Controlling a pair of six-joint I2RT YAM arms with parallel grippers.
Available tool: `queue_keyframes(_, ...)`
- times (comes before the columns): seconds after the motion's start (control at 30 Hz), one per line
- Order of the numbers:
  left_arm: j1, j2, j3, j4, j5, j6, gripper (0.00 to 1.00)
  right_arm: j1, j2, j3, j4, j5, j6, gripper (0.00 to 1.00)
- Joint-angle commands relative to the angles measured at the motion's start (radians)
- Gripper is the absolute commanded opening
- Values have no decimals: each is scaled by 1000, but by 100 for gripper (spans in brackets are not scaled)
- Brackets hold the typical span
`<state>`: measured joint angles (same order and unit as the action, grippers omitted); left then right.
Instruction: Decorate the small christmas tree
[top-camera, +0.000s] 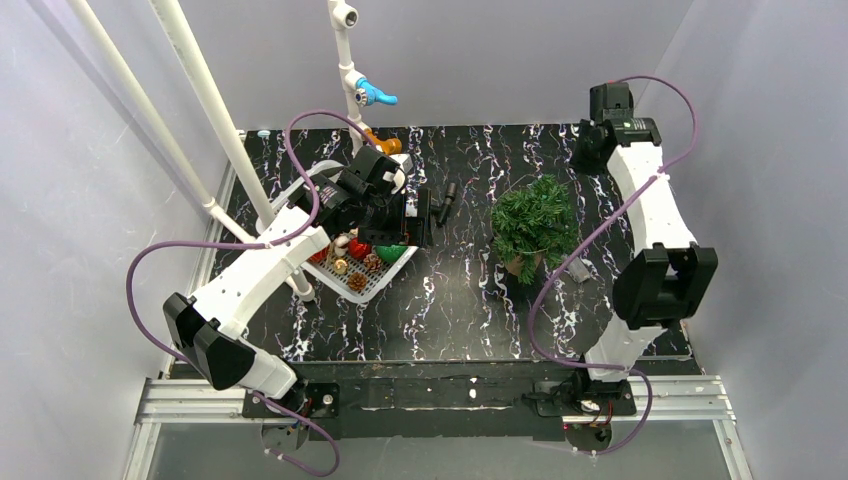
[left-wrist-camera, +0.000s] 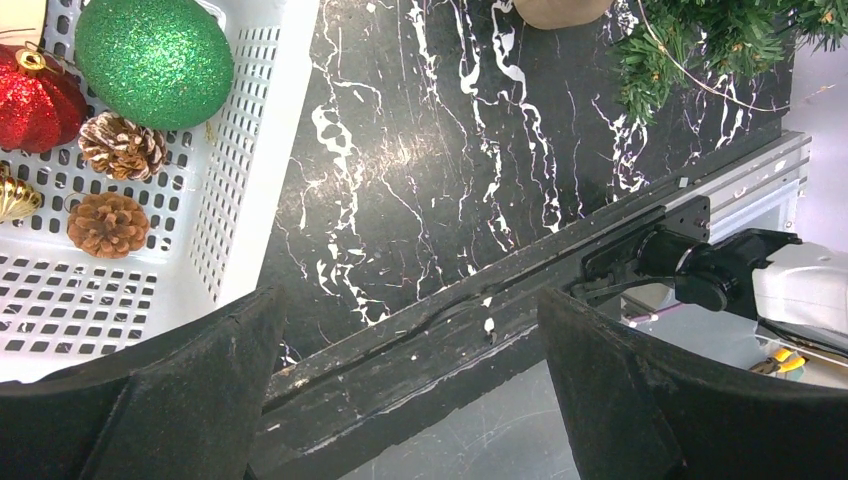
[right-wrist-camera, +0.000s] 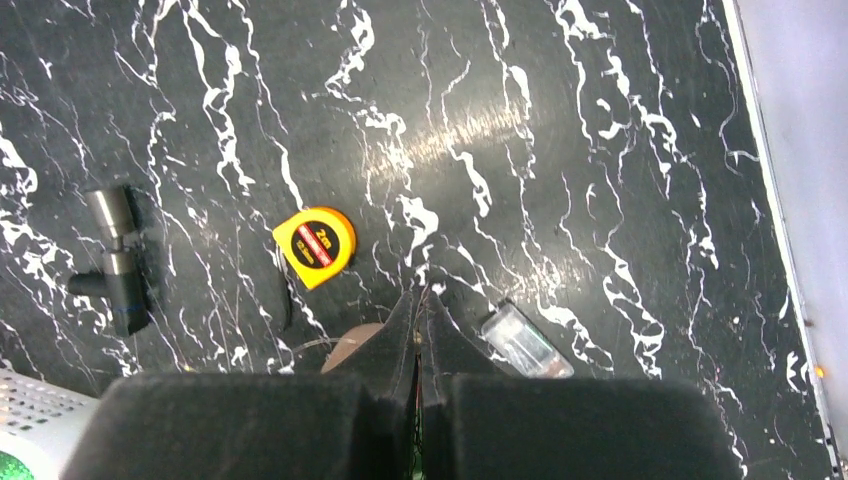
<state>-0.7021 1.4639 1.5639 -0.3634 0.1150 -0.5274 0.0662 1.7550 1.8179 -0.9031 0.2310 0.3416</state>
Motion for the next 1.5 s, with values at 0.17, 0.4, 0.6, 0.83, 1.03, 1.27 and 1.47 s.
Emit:
queue_keyframes(0.17,3,-26,-13,-39,35,-6,98,-11,-192,-217,94,12,33,1)
queue_keyframes(0.4,3,-15,-16,-24,48,-24,98,-11,-276,-313,102,-18,38,1)
queue_keyframes(0.6,1,2,-9,-19,66,-38,98,-11,-335,-401,106,-77,45,1)
queue_keyframes(0.83,-9,41,32,-34,87,-43,98,-11,-395,-470,128,-134,48,1)
queue_keyframes(1.03,-29,75,63,-39,94,-49,98,-11,-465,-504,161,-162,45,1)
queue_keyframes(1.27,-48,111,102,-51,101,-49,98,-11,-521,-550,194,-162,28,1)
queue_keyframes(1.47,-60,159,148,-52,117,-59,98,-12,-532,-555,198,-185,25,3)
